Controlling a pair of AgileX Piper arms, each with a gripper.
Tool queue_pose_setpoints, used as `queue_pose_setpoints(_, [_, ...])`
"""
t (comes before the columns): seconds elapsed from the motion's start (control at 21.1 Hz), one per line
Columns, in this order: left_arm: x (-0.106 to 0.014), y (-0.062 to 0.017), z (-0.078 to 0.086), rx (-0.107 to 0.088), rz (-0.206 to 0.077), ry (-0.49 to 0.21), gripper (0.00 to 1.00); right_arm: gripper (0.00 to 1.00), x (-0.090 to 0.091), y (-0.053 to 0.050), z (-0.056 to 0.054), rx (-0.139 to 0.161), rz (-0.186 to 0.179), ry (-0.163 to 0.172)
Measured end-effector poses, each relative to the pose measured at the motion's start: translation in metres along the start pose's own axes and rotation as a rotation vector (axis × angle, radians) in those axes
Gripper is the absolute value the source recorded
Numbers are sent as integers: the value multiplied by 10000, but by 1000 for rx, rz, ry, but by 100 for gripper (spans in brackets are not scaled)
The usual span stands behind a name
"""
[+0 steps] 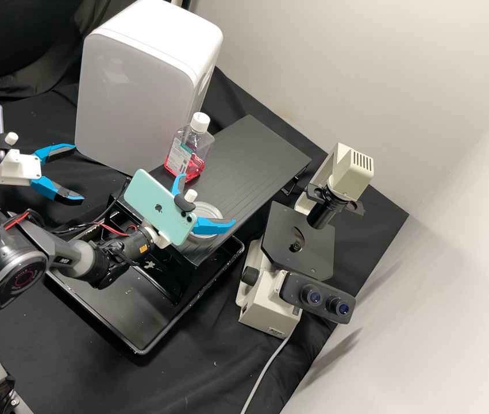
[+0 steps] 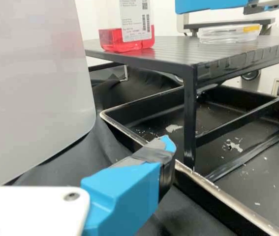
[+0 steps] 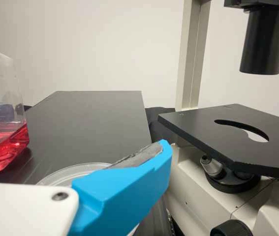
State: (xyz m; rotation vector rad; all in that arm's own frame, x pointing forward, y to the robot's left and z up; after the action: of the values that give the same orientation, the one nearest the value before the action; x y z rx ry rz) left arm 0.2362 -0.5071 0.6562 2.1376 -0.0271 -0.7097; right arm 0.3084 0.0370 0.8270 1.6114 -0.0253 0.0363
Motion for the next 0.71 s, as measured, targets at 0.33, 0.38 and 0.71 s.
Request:
queue_pose_setpoints(0.33, [10,-2,-13,-6,2,14,100,100,0,0,0,0,0,0])
queue_pose_setpoints(0.38, [17,-3,-15,-7,2,16,100,100,0,0,0,0,0,0])
queue_pose_setpoints(0.71, [41,-83,66,-7,-21,6,100,100,-177,25,24,7,3,-10])
